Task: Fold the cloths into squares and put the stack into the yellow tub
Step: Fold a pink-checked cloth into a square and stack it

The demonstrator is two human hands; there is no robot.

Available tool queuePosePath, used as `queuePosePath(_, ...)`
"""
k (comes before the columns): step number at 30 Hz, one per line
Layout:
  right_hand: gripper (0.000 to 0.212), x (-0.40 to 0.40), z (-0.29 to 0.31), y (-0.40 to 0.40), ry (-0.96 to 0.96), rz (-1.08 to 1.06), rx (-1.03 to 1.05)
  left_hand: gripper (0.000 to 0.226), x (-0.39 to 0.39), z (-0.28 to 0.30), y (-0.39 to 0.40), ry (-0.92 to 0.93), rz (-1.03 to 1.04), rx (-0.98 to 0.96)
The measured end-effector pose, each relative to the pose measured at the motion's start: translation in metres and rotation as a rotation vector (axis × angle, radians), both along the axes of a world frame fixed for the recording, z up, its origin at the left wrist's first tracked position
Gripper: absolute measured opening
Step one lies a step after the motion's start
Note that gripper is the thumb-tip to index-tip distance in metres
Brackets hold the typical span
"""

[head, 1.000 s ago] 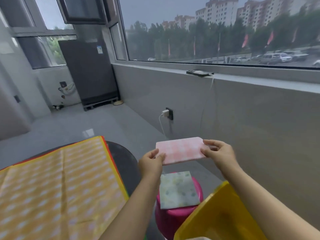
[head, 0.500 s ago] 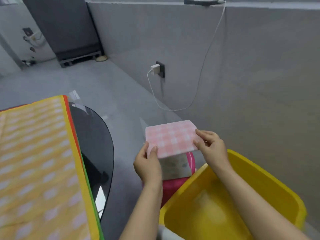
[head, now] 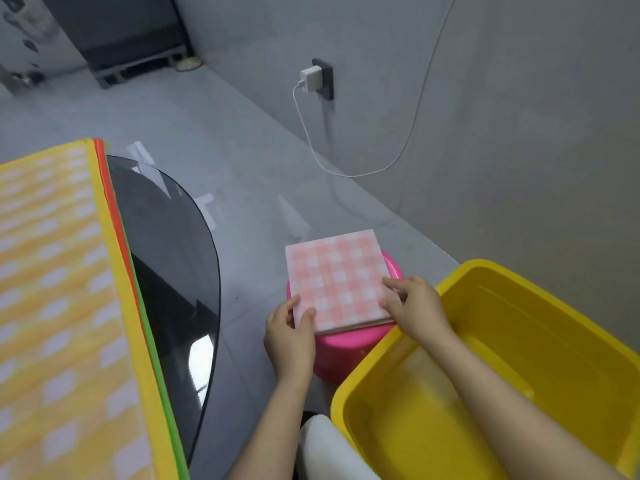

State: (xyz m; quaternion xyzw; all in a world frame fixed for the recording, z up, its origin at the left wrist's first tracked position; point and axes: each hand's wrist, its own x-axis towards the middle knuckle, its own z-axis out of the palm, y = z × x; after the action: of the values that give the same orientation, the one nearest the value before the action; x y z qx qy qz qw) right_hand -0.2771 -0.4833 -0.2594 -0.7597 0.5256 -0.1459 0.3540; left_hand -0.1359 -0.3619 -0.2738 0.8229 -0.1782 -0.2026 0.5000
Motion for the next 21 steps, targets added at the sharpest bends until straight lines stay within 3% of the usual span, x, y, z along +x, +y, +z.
queuePosePath(12,0.046,0.004,-0.004,0.011,0.054,-0.029,0.005,0.035,0.001,-0.006,-0.003,-0.101,-0.12,0.075)
queuePosePath(21,0.043,0.008,-0.012,0.012,0.138,-0.019,-0.023,0.034,-0.003,-0.006,-0.009,0.036,-0.012,0.08)
